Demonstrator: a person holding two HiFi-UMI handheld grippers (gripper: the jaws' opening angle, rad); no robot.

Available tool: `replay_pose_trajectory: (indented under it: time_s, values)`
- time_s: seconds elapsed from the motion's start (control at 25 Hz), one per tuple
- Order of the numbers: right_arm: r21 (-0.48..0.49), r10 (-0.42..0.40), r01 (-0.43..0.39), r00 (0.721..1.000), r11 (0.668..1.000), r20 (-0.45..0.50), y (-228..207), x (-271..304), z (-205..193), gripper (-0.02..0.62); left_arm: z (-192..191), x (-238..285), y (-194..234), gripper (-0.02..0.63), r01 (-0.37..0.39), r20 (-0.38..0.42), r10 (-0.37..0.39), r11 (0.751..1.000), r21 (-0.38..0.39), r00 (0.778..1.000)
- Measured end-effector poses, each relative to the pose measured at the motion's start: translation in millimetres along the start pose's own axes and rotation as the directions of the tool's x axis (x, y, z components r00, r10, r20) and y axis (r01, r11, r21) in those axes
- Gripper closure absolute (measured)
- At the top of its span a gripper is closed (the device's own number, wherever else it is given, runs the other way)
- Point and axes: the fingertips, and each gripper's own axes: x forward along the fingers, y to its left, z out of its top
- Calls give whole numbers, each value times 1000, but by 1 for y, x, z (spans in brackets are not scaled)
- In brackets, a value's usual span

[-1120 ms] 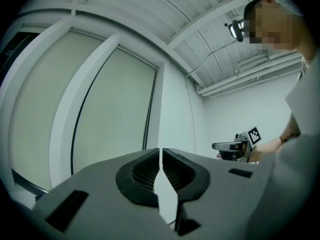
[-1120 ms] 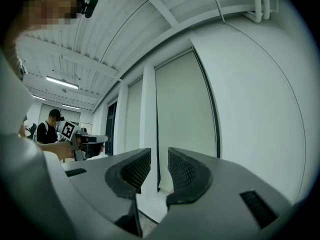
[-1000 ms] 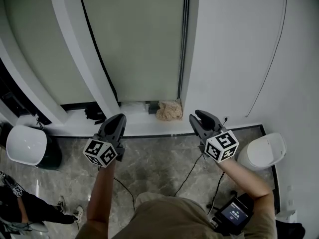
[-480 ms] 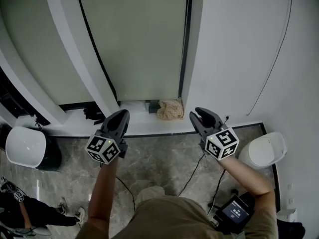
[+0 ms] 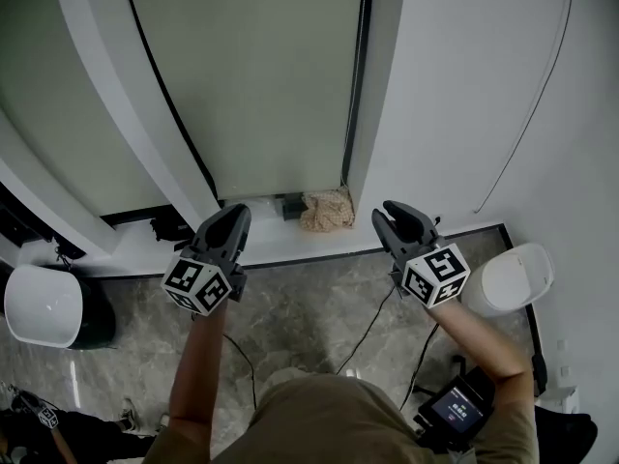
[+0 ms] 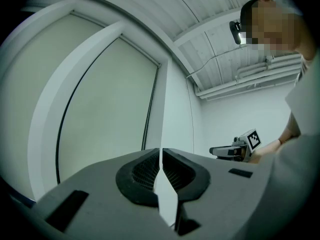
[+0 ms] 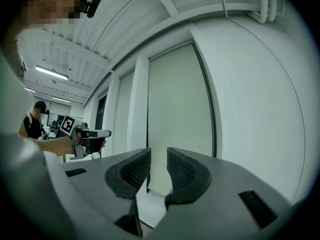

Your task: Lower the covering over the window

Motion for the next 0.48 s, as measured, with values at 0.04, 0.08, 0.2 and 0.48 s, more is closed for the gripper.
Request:
replay_pose_trajectory:
  time_s: [0.04, 0.08, 0.2, 0.48]
  values:
    - [-2, -3, 3, 1000, 1000, -3, 0, 6, -2, 495, -2, 3, 6, 572, 5, 0, -5, 1000, -6, 1000]
    - [-2, -6, 6, 1000, 1000, -7, -1, 11, -5, 495, -5, 6, 11, 572, 10, 1, -10, 1000, -12, 1000]
    - [0, -13, 13, 1000, 1000, -18, -1, 22, -11, 495, -12, 11, 21, 572, 20, -3, -20, 999, -28, 1000]
    - [-10, -16, 16, 1000, 1000, -18, 0, 44, -13, 495, -23, 18, 41, 572, 36, -17, -37, 998, -47, 999]
